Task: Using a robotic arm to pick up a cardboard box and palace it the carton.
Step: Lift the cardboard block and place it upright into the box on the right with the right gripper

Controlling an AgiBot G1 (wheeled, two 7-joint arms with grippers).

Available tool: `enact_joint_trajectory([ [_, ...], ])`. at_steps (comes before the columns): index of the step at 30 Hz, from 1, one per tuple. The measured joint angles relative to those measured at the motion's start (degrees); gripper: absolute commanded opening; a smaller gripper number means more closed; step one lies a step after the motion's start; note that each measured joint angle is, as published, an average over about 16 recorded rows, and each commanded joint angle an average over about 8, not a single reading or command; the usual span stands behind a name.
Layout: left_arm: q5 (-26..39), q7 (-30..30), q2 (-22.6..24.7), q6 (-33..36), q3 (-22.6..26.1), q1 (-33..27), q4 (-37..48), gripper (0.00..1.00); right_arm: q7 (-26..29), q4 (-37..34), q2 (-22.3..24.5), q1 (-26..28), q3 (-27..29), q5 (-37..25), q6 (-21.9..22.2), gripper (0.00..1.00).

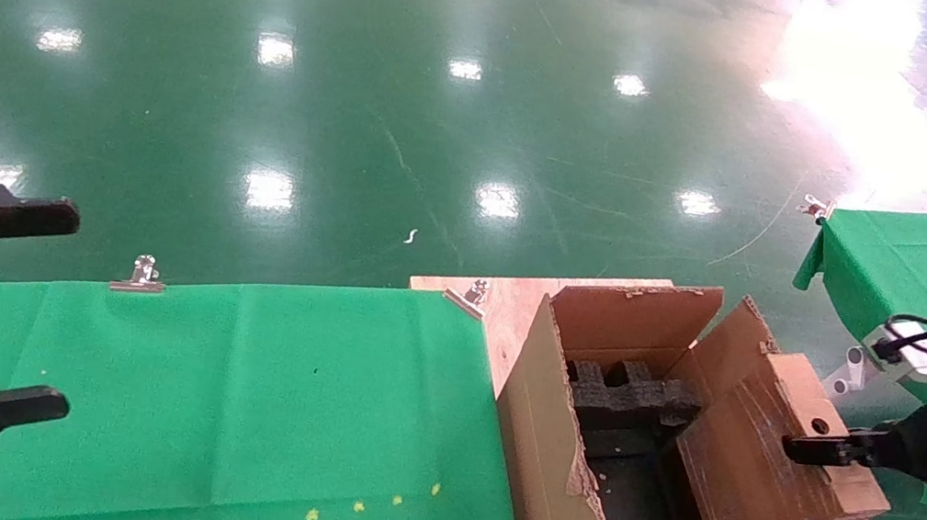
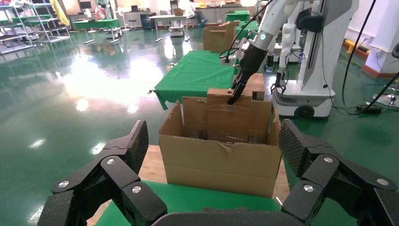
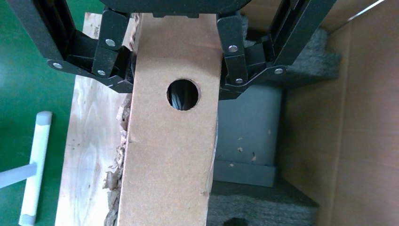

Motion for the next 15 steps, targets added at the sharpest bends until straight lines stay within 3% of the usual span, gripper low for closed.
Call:
enact_joint_trajectory([
  [15, 0.00, 0.00, 0.00, 0.00, 0.00, 0.00, 0.00, 1.00, 5.13, 4.39, -2.56, -7.39, -1.46, 0.81, 11.16, 0.00],
])
